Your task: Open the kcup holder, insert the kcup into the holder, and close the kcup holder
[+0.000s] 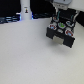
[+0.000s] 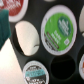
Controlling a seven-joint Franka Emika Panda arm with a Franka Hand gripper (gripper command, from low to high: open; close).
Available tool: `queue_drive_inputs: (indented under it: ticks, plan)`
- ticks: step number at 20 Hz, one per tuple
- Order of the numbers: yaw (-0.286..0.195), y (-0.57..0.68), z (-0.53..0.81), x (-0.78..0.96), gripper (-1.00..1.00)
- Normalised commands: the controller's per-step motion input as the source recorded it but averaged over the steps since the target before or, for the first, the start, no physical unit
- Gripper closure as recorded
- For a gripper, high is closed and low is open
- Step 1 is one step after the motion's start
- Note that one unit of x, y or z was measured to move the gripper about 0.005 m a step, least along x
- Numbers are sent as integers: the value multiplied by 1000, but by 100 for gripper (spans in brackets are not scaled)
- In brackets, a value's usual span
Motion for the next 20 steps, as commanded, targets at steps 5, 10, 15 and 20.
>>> queue_drive_inputs:
  ticks: [5,10,15,20]
  plan:
    - [21,-447,283,619,-100]
    - [8,-389,171,701,-100]
    - [23,-269,19,735,-100]
    - [62,-92,-118,628,-100]
